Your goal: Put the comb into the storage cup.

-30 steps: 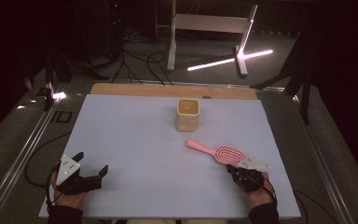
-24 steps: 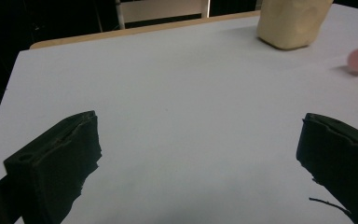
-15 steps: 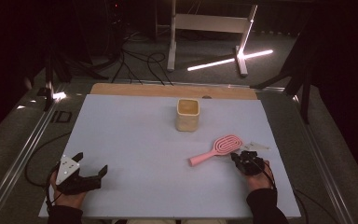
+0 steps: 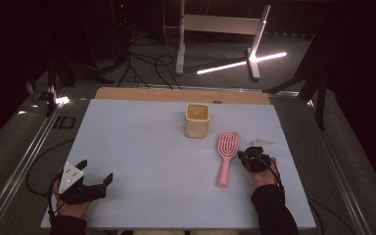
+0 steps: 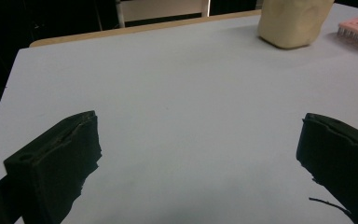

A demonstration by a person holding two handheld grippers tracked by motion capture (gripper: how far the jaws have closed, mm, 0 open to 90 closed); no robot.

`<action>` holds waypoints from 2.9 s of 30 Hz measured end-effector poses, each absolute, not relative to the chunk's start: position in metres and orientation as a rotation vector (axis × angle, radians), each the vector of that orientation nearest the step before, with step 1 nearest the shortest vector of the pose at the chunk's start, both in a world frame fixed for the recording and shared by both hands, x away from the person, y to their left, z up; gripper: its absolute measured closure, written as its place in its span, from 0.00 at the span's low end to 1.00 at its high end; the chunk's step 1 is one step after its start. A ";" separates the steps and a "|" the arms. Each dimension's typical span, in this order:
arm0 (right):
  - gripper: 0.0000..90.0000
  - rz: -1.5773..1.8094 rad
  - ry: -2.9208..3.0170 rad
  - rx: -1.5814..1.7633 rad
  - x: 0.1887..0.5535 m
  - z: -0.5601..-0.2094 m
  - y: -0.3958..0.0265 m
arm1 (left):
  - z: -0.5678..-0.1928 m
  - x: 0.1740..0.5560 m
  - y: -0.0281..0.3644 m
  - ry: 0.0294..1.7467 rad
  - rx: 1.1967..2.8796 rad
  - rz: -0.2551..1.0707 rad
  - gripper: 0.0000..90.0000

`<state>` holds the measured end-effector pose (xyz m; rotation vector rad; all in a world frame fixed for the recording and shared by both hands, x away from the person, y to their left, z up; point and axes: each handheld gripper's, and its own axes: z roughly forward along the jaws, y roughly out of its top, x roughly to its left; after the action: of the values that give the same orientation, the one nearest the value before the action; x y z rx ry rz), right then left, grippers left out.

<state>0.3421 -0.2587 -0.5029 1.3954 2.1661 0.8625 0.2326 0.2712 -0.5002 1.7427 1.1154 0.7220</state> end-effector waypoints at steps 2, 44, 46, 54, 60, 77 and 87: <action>1.00 0.855 2.175 1.386 0.344 -0.504 -0.256 | -0.500 0.232 0.272 1.116 1.741 0.721 0.00; 0.16 1.192 1.915 1.223 0.260 -0.460 -0.289 | -0.499 0.231 0.270 1.112 1.725 0.716 0.00; 0.16 1.215 1.911 1.210 0.254 -0.463 -0.290 | -0.498 0.230 0.270 1.107 1.723 0.716 0.00; 0.14 1.255 1.870 1.181 0.237 -0.471 -0.295 | -0.497 0.230 0.269 1.093 1.713 0.718 0.00; 0.12 1.278 1.873 1.175 0.227 -0.474 -0.297 | -0.494 0.227 0.269 1.072 1.699 0.731 0.00; 0.10 1.285 1.922 1.211 0.225 -0.484 -0.300 | -0.494 0.226 0.263 1.043 1.718 0.730 0.00; 0.10 1.292 1.942 1.208 0.225 -0.481 -0.299 | -0.495 0.227 0.263 1.046 1.723 0.734 0.00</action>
<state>0.2253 -0.2991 -0.4812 1.2084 1.9416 1.2922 0.2270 0.2629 -0.4946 1.7227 1.0464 0.7336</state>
